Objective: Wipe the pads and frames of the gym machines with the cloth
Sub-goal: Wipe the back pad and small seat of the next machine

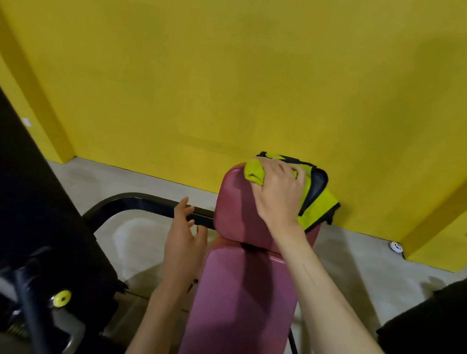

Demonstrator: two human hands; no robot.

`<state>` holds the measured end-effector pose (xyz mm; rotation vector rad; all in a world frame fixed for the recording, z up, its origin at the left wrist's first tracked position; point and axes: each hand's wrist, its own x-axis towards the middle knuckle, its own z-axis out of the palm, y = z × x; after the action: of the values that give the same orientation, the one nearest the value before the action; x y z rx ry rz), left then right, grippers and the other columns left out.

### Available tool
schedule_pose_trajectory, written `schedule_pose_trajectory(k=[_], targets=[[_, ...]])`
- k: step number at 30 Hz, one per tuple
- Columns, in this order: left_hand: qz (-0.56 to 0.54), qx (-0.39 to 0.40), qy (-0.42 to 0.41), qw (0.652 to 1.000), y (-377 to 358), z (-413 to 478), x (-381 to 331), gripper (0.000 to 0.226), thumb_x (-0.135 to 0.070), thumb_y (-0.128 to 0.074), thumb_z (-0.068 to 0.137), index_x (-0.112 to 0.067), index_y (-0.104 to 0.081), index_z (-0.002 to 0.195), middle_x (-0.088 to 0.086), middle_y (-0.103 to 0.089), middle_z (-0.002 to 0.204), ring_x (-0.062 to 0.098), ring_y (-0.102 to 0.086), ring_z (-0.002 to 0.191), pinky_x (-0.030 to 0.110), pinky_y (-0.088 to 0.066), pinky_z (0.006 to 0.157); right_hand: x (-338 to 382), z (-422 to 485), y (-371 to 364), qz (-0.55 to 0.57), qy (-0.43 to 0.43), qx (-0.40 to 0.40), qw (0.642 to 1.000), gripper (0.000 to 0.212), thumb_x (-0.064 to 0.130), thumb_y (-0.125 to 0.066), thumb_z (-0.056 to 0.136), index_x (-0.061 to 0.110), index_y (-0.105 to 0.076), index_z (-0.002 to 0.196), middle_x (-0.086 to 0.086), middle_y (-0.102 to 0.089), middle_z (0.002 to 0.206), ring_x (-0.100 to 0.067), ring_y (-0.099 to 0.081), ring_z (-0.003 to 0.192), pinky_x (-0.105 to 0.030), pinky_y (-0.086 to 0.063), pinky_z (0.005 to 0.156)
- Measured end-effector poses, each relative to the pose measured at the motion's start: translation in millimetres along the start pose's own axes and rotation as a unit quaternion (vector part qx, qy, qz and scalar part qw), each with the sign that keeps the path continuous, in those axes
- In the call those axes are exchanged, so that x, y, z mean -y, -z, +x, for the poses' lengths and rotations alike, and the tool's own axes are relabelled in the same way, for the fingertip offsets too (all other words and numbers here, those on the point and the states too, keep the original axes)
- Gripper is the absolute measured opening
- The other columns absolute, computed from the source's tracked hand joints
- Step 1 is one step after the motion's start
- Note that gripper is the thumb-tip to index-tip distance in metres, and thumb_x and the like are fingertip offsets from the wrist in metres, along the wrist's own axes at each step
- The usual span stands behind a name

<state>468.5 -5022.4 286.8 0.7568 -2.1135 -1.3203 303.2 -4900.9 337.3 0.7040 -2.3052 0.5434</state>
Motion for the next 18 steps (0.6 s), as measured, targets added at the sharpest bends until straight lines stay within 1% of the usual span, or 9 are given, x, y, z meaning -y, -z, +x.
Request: schedule_pose_trajectory(k=[3, 5, 7, 8, 10, 11, 12, 15, 18], targets=[[0.040, -0.006, -0.007, 0.999, 14, -6, 9, 0.068, -0.011, -0.054, 0.100, -0.029, -0.022, 0.158, -0.001, -0.055, 0.141, 0.020, -0.056, 0.124, 0.047, -0.052, 0.098, 27, 11, -12, -0.041, 0.072, 0.043, 0.996, 0.050, 0.045, -0.077, 0.081, 0.024, -0.067, 0.126, 0.006, -0.070, 0.123, -0.021, -0.062, 0.120, -0.046, -0.035, 0.096], [0.063, -0.007, -0.015, 0.998, 23, -9, 14, 0.069, -0.012, -0.054, 0.101, -0.031, -0.019, 0.158, 0.000, -0.057, 0.138, 0.019, -0.057, 0.123, 0.047, -0.054, 0.097, 44, 17, -17, -0.072, 0.124, 0.070, 0.987, 0.044, 0.049, -0.077, 0.081, 0.024, -0.069, 0.116, 0.005, -0.071, 0.114, -0.022, -0.063, 0.115, -0.045, -0.036, 0.093], [0.089, -0.009, -0.025, 0.996, 33, -14, 21, 0.069, -0.013, -0.056, 0.101, -0.030, -0.022, 0.158, -0.002, -0.057, 0.137, 0.016, -0.058, 0.120, 0.044, -0.054, 0.097, 54, 21, -19, -0.100, 0.165, 0.083, 0.978, 0.036, 0.053, -0.072, 0.081, 0.025, -0.068, 0.103, 0.006, -0.071, 0.102, -0.022, -0.063, 0.108, -0.044, -0.036, 0.090], [0.110, -0.014, -0.038, 0.993, 37, -18, 24, 0.065, -0.013, -0.057, 0.101, -0.028, -0.027, 0.156, -0.003, -0.058, 0.136, 0.014, -0.059, 0.117, 0.038, -0.054, 0.096, 55, 21, -19, -0.105, 0.188, 0.089, 0.973, 0.034, 0.055, -0.065, 0.083, 0.025, -0.068, 0.099, 0.006, -0.071, 0.098, -0.023, -0.063, 0.106, -0.045, -0.036, 0.090], [0.160, -0.037, -0.082, 0.983, 44, -27, 29, 0.050, -0.013, -0.060, 0.099, -0.021, -0.046, 0.147, -0.002, -0.063, 0.131, 0.012, -0.062, 0.109, 0.026, -0.051, 0.090, 49, 20, -18, -0.101, 0.240, 0.104, 0.960, 0.042, 0.055, -0.045, 0.085, 0.024, -0.069, 0.099, 0.005, -0.071, 0.099, -0.024, -0.062, 0.109, -0.046, -0.036, 0.093], [0.181, -0.044, -0.103, 0.977, 45, -32, 31, 0.041, -0.011, -0.061, 0.098, -0.017, -0.055, 0.139, 0.000, -0.065, 0.127, 0.012, -0.064, 0.104, 0.024, -0.051, 0.087, 45, 19, -18, -0.097, 0.267, 0.111, 0.952, 0.046, 0.054, -0.038, 0.085, 0.023, -0.069, 0.100, 0.004, -0.072, 0.100, -0.025, -0.061, 0.111, -0.047, -0.036, 0.096], [0.197, -0.043, -0.117, 0.973, 46, -34, 33, 0.034, -0.009, -0.062, 0.097, -0.015, -0.061, 0.131, 0.002, -0.067, 0.123, 0.013, -0.065, 0.101, 0.024, -0.052, 0.085, 42, 20, -19, -0.094, 0.294, 0.115, 0.944, 0.047, 0.052, -0.037, 0.085, 0.022, -0.069, 0.099, 0.003, -0.072, 0.101, -0.026, -0.061, 0.112, -0.048, -0.037, 0.098], [0.232, -0.024, -0.129, 0.964, 41, -36, 41, 0.024, -0.009, -0.063, 0.096, -0.016, -0.067, 0.119, 0.002, -0.069, 0.114, 0.016, -0.065, 0.095, 0.031, -0.057, 0.080, 41, 19, -22, -0.140, 0.385, 0.139, 0.902, 0.037, 0.052, -0.050, 0.086, 0.021, -0.068, 0.095, 0.002, -0.069, 0.093, -0.029, -0.060, 0.107, -0.053, -0.036, 0.105], [0.256, -0.014, -0.131, 0.958, 34, -36, 46, 0.022, -0.011, -0.063, 0.095, -0.019, -0.067, 0.115, 0.000, -0.069, 0.110, 0.019, -0.064, 0.090, 0.041, -0.058, 0.072, 48, 6, -29, -0.193, 0.465, 0.199, 0.841, 0.045, 0.060, -0.057, 0.087, 0.020, -0.071, 0.102, 0.000, -0.071, 0.096, -0.030, -0.059, 0.105, -0.055, -0.027, 0.116]])
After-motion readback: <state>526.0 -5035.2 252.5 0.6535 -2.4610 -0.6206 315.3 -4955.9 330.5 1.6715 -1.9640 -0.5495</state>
